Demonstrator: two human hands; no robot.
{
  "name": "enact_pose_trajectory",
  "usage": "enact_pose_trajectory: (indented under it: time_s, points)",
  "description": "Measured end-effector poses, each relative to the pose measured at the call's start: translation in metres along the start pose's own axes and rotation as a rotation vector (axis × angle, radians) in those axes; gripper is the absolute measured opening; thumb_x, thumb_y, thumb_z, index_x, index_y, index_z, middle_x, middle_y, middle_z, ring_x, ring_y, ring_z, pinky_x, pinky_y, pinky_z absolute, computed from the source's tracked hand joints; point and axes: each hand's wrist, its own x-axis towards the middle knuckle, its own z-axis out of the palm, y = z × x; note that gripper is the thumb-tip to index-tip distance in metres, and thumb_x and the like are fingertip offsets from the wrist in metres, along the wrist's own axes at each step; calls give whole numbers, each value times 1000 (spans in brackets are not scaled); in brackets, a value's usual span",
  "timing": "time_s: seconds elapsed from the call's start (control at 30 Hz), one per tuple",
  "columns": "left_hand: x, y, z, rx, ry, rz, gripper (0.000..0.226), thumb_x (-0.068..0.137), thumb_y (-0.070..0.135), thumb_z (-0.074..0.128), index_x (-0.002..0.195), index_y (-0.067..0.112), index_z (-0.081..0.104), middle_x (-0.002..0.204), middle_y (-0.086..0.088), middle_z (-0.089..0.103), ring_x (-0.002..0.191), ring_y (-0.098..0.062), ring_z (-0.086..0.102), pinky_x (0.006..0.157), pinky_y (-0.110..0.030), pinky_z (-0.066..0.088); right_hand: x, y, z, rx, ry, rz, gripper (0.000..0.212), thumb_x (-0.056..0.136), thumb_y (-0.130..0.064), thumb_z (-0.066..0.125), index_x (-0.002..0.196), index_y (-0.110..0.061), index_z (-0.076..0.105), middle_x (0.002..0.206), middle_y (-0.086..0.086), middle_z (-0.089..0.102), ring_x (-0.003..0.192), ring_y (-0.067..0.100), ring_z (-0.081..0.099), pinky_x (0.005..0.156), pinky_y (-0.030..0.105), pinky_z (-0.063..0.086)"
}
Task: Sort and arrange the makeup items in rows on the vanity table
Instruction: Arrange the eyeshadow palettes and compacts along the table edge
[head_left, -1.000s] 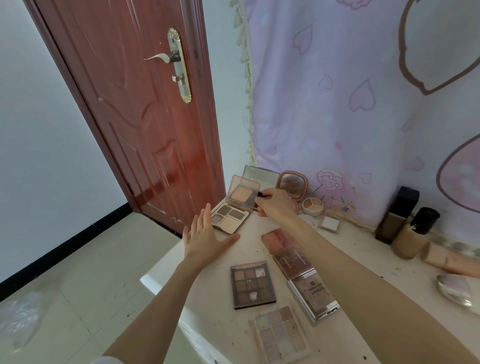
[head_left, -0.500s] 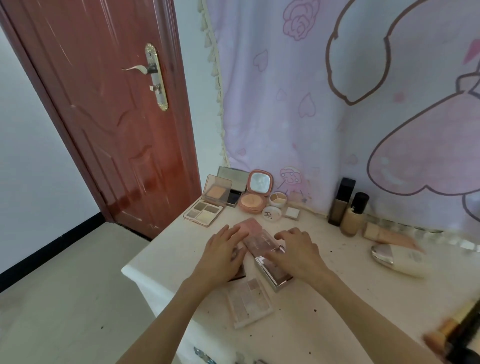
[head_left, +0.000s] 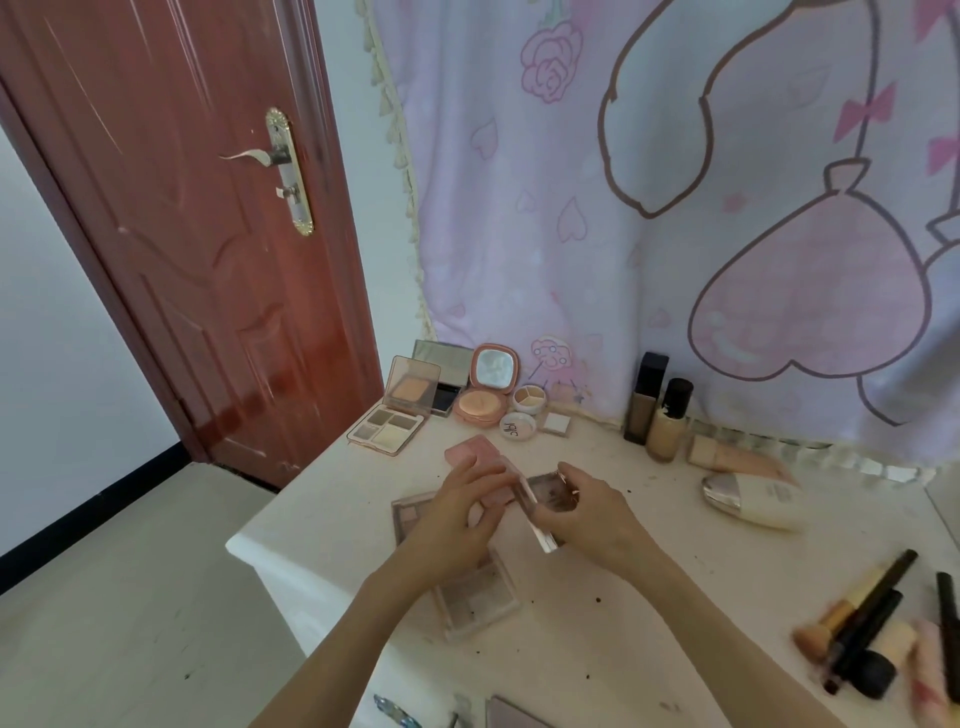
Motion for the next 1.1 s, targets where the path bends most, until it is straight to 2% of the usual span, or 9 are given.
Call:
enact_pose_trajectory:
  time_s: [0.13, 0.27, 0.47, 0.67, 0.83, 0.9, 0.97, 1.03, 1.1]
  points:
    - [-4, 20, -5, -63, -91, 39, 48, 85, 39, 61, 123, 54, 36, 136, 29, 34, 125, 7, 33, 107, -27, 33, -7, 1, -13, 843, -157, 144, 37, 87, -19, 63, 121, -9, 56, 101, 6, 64, 81, 16, 65, 71, 28, 55]
    - [-6, 37, -5, -59, -105, 36, 77, 68, 51, 73, 119, 72, 20, 118, 59, 21, 112, 26, 27, 92, -8, 29, -15, -1, -20, 1037, -320, 45, 19, 83, -20, 62, 93, -7, 72, 85, 9, 66, 74, 16, 64, 64, 27, 53]
    - [-5, 45, -13, -99, -44, 117, 83, 67, 40, 79, 136, 41, 32, 124, 36, 40, 117, 16, 36, 87, 0, 34, -23, -6, -23, 1032, -432, 18, 33, 79, -35, 68, 104, -15, 73, 102, 11, 66, 89, 22, 61, 77, 34, 54]
    - [-8, 50, -15, -45, -17, 126, 80, 64, 43, 78, 133, 33, 39, 121, 20, 48, 110, 11, 42, 89, -1, 34, -26, -11, -24, 995, -465, 52, 44, 78, -47, 60, 109, -17, 70, 115, 12, 65, 94, 23, 62, 77, 34, 53]
    - [-10, 51, -16, -63, -71, 82, 79, 68, 38, 78, 134, 42, 36, 124, 29, 45, 116, 14, 40, 92, -6, 37, -27, -5, -24, 1084, -500, 95, 43, 78, -37, 67, 111, -9, 68, 106, 12, 67, 90, 25, 64, 78, 36, 53]
    - [-12, 48, -17, -31, -127, 117, 82, 75, 28, 76, 137, 46, 25, 135, 37, 28, 125, 22, 20, 98, 2, 20, -25, -5, -23, 1033, -444, 43, 43, 76, -29, 70, 113, -5, 65, 101, 10, 69, 90, 23, 66, 77, 32, 54]
    - [-12, 44, -19, 61, -183, 156, 77, 84, 16, 67, 136, 46, 20, 145, 31, 16, 134, 15, 6, 107, -5, 11, -23, -3, -20, 845, -264, -54, 44, 78, -18, 72, 120, -10, 60, 107, 2, 69, 99, 15, 66, 81, 24, 52]
    - [-12, 41, -22, -3, -148, 92, 58, 92, 4, 52, 137, 36, 34, 145, 18, 32, 137, -4, 26, 110, -21, 26, -23, -2, -18, 618, -48, -173, 55, 76, -10, 74, 125, -22, 52, 119, -7, 60, 111, 6, 57, 85, 13, 48]
    - [-12, 46, -26, -213, -56, -10, 40, 96, 2, 42, 130, 22, 49, 129, 8, 55, 119, -13, 52, 103, -32, 42, -25, 1, -15, 492, 34, -306, 70, 72, -9, 78, 122, -39, 40, 127, -16, 47, 118, -3, 46, 90, 6, 41]
